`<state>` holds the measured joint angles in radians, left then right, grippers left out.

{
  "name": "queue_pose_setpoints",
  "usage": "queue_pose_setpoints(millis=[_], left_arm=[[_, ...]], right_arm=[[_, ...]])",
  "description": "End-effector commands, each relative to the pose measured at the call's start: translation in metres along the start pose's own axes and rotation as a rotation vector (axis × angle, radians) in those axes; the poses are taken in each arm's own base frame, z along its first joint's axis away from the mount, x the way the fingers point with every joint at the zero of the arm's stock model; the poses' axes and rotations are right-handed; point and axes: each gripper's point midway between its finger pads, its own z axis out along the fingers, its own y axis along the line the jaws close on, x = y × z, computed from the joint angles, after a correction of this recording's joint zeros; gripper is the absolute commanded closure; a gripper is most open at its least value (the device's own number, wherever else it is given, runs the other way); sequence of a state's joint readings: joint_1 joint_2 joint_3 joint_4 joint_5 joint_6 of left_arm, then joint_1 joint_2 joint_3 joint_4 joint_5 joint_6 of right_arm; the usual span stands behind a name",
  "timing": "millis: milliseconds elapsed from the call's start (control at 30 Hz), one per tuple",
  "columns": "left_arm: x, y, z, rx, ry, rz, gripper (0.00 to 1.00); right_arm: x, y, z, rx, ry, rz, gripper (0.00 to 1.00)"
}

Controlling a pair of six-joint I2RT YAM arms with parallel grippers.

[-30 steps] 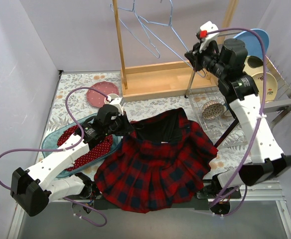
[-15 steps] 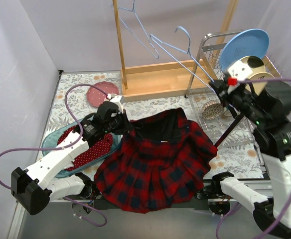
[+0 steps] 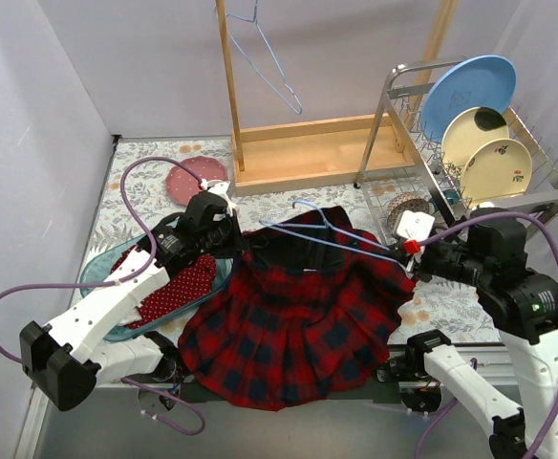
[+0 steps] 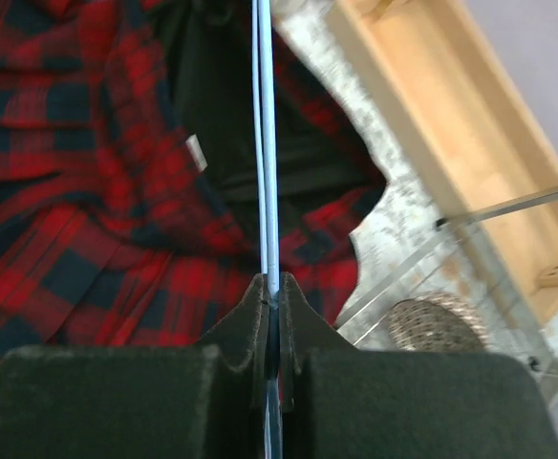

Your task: Place the skirt on the hanger

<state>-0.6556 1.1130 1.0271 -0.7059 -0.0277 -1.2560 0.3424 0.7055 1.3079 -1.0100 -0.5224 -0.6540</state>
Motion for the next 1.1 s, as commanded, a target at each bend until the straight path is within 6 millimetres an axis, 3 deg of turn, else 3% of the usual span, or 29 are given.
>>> queue_pose_setpoints(millis=[0, 233, 367, 467, 600, 767, 967, 1067], left_arm=[[-0.025, -0.006, -0.021, 0.006, -0.084, 0.003, 1.00], [-0.030, -0.004, -0.028, -0.010, -0.099, 0.022, 1.00], [-0.021, 0.011, -0.014, -0.095, -0.052, 0.005, 1.00], [-0.012, 0.017, -0.002, -0.135, -0.007, -0.008, 1.00], [-0.017, 0.017, -0.002, -0.149, -0.014, -0.013, 1.00], [-0.029, 0.002, -0.013, -0.080, -0.052, 0.008, 1.00], [-0.035, -0.022, -0.030, 0.064, -0.072, 0.078, 1.00], [-0.039, -0.024, -0.032, 0.078, -0.084, 0.109, 1.00]], right_arm=[[0.012, 0.019, 0.005, -0.114, 0.013, -0.038, 0.99], [0.029, 0.025, 0.015, -0.179, 0.062, -0.041, 0.99], [-0.007, 0.010, -0.005, -0.065, -0.020, -0.084, 0.99], [-0.015, 0.011, -0.013, -0.058, -0.035, -0.087, 0.99], [-0.006, 0.018, -0.015, -0.071, -0.020, -0.093, 0.99], [0.018, 0.024, -0.015, -0.065, 0.040, -0.099, 0.99], [0.036, 0.029, -0.004, -0.123, 0.085, -0.088, 0.99], [0.040, 0.037, 0.006, -0.205, 0.077, -0.063, 0.99]])
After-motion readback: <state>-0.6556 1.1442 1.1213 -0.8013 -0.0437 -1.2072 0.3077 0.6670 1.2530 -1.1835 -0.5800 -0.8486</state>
